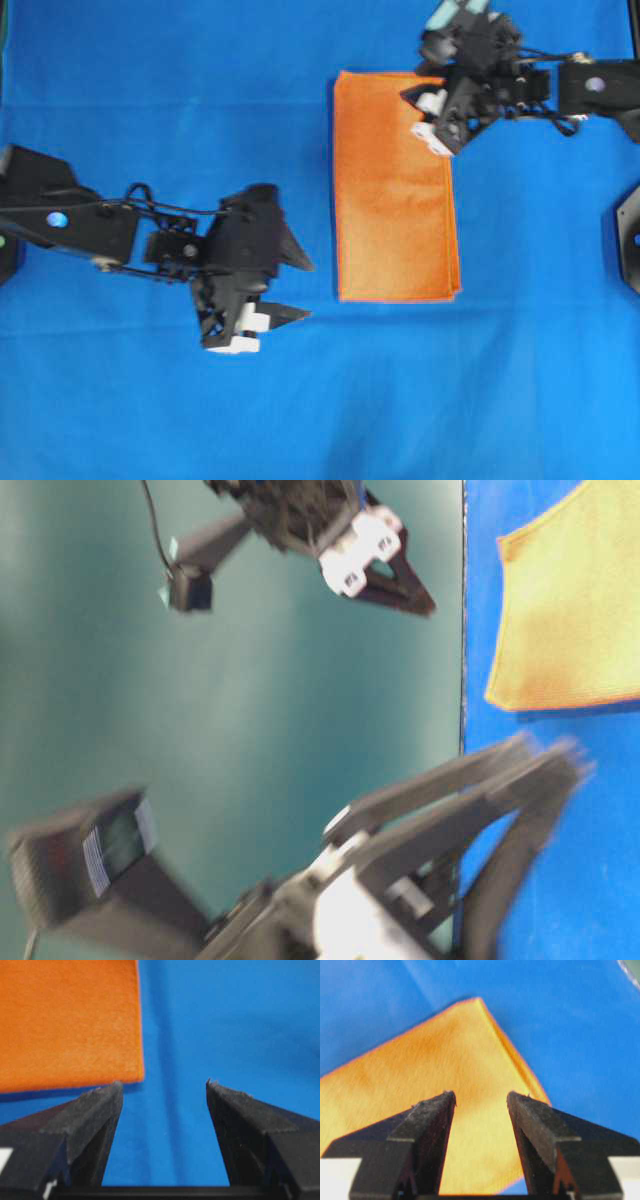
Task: Fold the orange towel.
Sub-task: 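Lay the strip down vertically, release, and retract both grippers, then move both grippers to the top corners of the vertical strip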
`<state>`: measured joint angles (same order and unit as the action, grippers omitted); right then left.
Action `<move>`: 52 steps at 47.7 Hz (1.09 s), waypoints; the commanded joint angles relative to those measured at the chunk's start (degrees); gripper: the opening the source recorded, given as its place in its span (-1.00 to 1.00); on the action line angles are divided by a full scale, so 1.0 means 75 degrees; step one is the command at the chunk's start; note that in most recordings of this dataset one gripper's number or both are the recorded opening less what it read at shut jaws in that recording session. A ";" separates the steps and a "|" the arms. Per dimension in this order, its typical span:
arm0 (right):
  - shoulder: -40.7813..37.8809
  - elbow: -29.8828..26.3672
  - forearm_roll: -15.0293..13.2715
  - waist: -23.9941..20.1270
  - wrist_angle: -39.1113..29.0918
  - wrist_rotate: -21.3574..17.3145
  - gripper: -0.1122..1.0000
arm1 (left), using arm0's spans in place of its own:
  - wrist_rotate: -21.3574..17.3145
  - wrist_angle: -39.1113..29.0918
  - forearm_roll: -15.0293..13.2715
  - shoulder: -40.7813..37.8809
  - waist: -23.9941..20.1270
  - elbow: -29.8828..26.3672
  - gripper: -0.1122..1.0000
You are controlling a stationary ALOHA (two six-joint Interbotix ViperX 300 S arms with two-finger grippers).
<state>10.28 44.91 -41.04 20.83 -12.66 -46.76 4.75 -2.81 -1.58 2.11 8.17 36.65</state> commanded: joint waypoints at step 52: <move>0.4336 0.2707 0.0164 -0.0563 0.1465 -0.0176 0.15 | -0.0387 0.3551 0.0000 0.1711 -0.1898 0.2016 0.30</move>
<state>43.42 66.18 -39.64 14.59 -1.76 -48.08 2.02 23.47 -1.58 15.29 -4.48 53.79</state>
